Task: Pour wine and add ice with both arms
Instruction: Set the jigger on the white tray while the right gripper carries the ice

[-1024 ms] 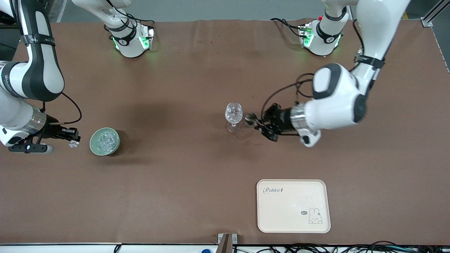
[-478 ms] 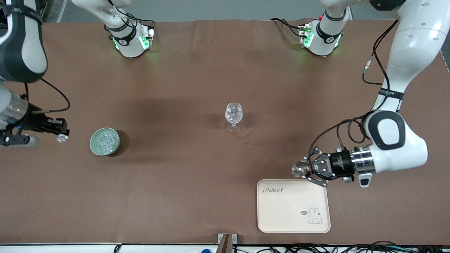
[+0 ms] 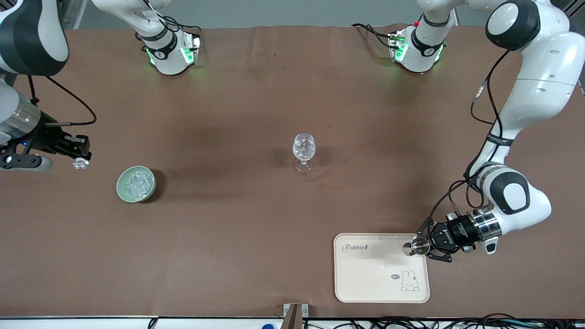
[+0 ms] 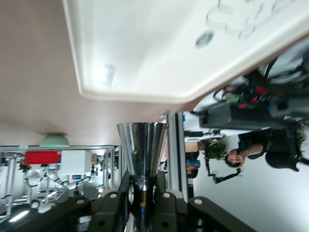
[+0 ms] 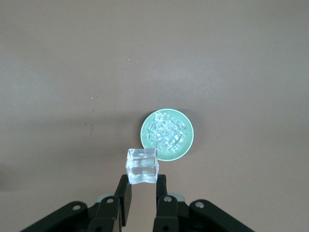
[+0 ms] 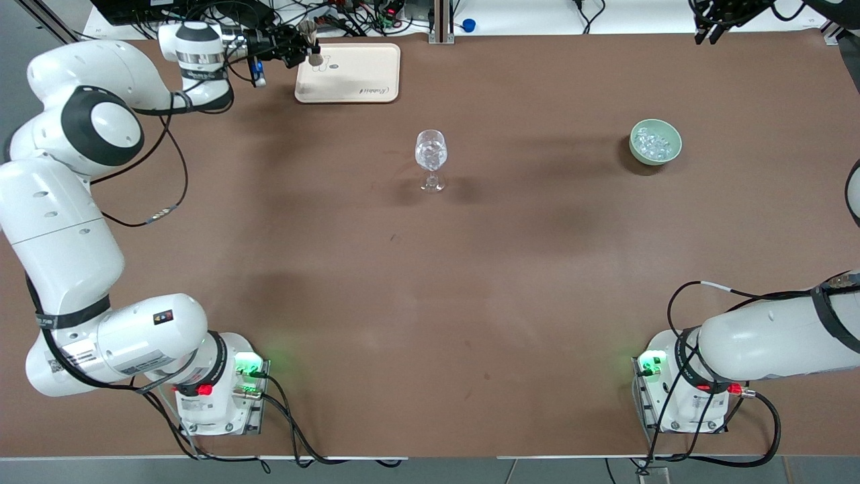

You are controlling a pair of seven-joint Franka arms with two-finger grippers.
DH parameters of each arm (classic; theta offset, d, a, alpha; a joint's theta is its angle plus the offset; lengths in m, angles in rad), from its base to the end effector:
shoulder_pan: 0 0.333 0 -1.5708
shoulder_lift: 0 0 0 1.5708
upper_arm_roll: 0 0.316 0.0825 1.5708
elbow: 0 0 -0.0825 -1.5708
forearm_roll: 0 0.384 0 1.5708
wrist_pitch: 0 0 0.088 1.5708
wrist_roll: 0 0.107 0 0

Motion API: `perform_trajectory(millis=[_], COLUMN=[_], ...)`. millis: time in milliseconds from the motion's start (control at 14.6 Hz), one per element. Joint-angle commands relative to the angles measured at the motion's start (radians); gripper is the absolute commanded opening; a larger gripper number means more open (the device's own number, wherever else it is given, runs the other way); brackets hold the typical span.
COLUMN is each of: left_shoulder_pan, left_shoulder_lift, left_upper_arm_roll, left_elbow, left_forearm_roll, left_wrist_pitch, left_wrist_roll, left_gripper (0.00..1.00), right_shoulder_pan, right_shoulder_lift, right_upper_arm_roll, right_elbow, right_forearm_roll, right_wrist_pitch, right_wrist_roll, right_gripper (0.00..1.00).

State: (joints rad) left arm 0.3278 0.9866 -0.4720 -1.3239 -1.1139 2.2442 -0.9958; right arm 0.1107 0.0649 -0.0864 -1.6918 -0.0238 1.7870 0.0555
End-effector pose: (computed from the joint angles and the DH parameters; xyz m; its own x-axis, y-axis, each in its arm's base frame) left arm 0.7526 -0.0417 0.2015 -0.0711 0.3416 -0.9371 0.9473 0.3172 0.0437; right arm 0.5865 0.0135 0.5490 0.9992 -0.0257 0.0320 -0.0266 -0.9993 0.0272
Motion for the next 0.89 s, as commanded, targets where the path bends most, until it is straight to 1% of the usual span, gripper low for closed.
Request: perform_trajectory(millis=[0,137,273,341,410,478,546,614,683,751,819], left_shoulder_pan=[-0.013,-0.013,-0.013,-0.013,-0.015,-0.016,-0.016,-0.022,-0.024,-0.024,-0.026], left_shoulder_lift=[0.11,0.139,0.194,0.201,0.201,0.201,0.201,0.201,0.201,0.201,0.198], left_upper_arm_roll=[0.007,0.009,0.009,0.01,0.018,0.022,0.024,0.026,0.03,0.03,0.032], left_elbow=[0.098,0.1,0.104,0.104,0.104,0.103,0.103,0.103,0.101,0.098,0.095], left_forearm_roll=[-0.032,-0.05,-0.124,-0.168,-0.187,-0.188,-0.188,-0.188,-0.188,-0.188,-0.188], left_wrist_pitch=[0.005,0.005,0.005,0.005,0.005,0.005,0.005,0.005,0.005,0.005,0.005], left_wrist_roll=[0.019,0.058,0.126,0.149,0.151,0.148,0.148,0.152,0.155,0.155,0.155], left_gripper=[0.01,0.01,0.01,0.02,0.02,0.02,0.05,0.14,0.28,0.46,0.6], right_shoulder_pan=[0.015,0.023,0.038,0.046,0.061,0.075,0.092,0.095,0.095,0.096,0.115], right_shoulder_lift=[0.006,0.007,0.007,0.006,0.006,0.006,0.006,0.006,0.006,0.003,0.001], right_upper_arm_roll=[-0.004,-0.004,-0.004,-0.004,-0.004,-0.004,-0.006,-0.004,-0.004,-0.003,-0.003], right_elbow=[0.018,0.018,0.009,-0.015,-0.028,-0.028,-0.028,-0.029,-0.031,-0.031,-0.029], right_forearm_roll=[-0.024,-0.024,-0.025,-0.025,-0.025,-0.025,-0.025,-0.027,-0.027,-0.025,-0.024], right_wrist_pitch=[0.003,0.008,0.002,-0.003,-0.003,-0.006,-0.017,-0.021,-0.024,-0.032,-0.047], right_wrist_roll=[0.018,0.023,0.024,0.024,0.024,0.029,0.029,0.029,0.029,0.029,0.032], right_gripper=[0.02,0.02,0.02,0.02,0.02,0.02,0.02,0.02,0.02,0.02,0.02])
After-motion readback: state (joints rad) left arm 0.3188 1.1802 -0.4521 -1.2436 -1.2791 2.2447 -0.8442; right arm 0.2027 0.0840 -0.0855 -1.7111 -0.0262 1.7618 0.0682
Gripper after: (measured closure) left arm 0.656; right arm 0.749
